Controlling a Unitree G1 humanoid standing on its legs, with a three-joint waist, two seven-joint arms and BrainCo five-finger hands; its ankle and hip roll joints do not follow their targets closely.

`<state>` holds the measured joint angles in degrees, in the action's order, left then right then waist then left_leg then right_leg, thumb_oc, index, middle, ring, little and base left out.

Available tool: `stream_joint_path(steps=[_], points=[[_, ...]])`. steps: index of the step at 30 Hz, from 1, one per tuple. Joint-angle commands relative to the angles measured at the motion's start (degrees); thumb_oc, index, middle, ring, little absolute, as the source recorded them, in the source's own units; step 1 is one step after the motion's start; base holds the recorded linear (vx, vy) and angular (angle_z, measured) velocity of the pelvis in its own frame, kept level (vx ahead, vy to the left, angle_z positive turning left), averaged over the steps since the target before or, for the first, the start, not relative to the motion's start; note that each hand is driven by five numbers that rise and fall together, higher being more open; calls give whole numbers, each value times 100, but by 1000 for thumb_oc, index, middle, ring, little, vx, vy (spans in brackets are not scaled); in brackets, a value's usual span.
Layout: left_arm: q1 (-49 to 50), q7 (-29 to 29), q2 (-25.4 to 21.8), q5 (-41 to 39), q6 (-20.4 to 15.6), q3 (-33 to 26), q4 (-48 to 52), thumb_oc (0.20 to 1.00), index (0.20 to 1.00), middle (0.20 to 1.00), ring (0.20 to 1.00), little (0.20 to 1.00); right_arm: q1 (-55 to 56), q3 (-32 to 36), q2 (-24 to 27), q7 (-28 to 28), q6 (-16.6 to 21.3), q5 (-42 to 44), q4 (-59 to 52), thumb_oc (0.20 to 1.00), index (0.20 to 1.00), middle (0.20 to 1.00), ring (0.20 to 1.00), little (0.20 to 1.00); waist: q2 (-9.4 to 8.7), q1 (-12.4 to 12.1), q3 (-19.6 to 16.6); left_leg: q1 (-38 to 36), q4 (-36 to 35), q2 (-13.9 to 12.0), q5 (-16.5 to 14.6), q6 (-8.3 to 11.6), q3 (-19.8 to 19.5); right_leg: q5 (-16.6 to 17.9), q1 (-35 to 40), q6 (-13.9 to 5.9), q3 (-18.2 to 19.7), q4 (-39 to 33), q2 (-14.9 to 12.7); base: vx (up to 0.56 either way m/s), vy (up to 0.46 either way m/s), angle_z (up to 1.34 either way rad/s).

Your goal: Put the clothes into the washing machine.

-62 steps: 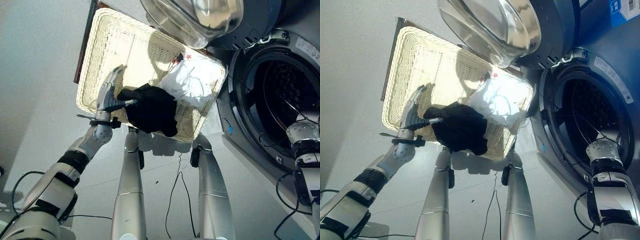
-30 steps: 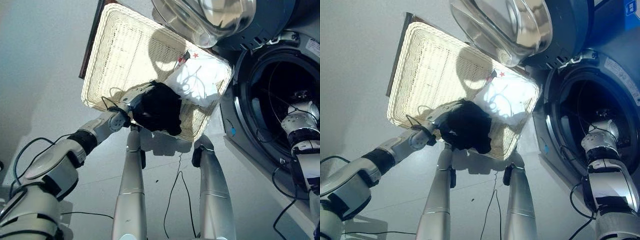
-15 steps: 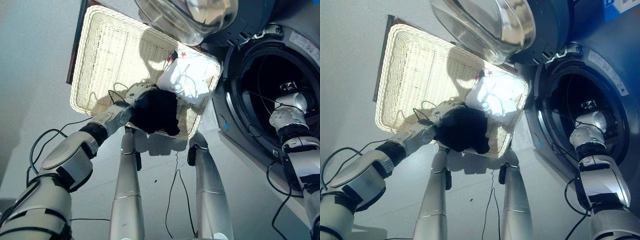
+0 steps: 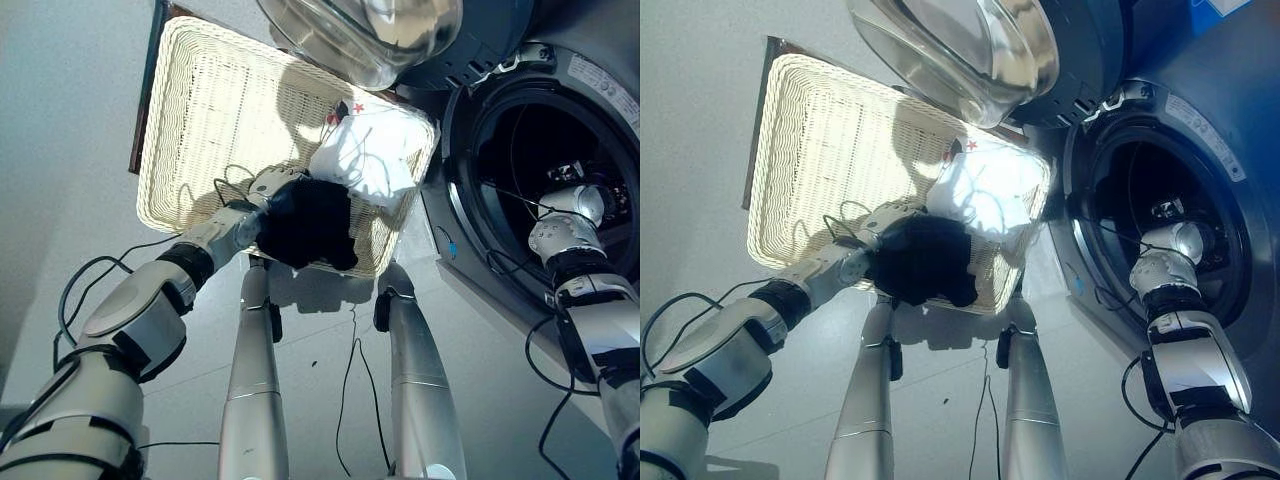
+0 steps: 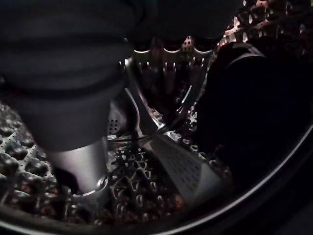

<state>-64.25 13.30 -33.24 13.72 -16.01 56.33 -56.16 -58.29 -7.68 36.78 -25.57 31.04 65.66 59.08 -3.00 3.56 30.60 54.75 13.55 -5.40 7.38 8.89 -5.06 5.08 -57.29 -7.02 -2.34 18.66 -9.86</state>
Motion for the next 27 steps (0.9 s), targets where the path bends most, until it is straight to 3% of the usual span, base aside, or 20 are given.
stream_joint_path(steps=[1, 7, 16, 27], points=[[691, -122, 266, -883, -199, -553, -422, 200, 200, 200, 200, 200, 149, -98, 126, -114, 285, -200, -313, 1000, 1000, 1000, 1000, 1000, -124, -80, -81, 106, 280, 475, -307, -400, 250, 605, 64, -124, -397, -501, 525, 0, 0, 0], [1006, 22, 282, -2159, -897, -1629, 221, 200, 200, 200, 200, 200, 483, -152, -76, -393, 292, -963, -1076, 1000, 1000, 1000, 1000, 1000, -111, -134, -81, 133, 245, 521, -281, -398, 212, 593, 22, -120, -428, -483, 505, 0, 0, 0], [1581, -162, 529, -3440, -1800, -2789, 1679, 200, 200, 200, 200, 200, 1454, 25, -745, -535, -204, -2055, -2869, 1000, 1000, 1000, 1000, 1000, -44, -177, -81, 148, 217, 588, -238, -417, 216, 553, -54, -114, -445, -370, 464, 0, 0, 0], [1935, -726, 840, -4089, -2242, -3425, 2566, 200, 200, 200, 200, 200, 2010, 53, -1170, -512, -689, -2527, -3758, 1000, 1000, 1000, 1000, 1000, 48, -174, -81, 123, 192, 569, -188, -410, 287, 506, -98, -104, -393, -266, 435, 2, 13, 1]])
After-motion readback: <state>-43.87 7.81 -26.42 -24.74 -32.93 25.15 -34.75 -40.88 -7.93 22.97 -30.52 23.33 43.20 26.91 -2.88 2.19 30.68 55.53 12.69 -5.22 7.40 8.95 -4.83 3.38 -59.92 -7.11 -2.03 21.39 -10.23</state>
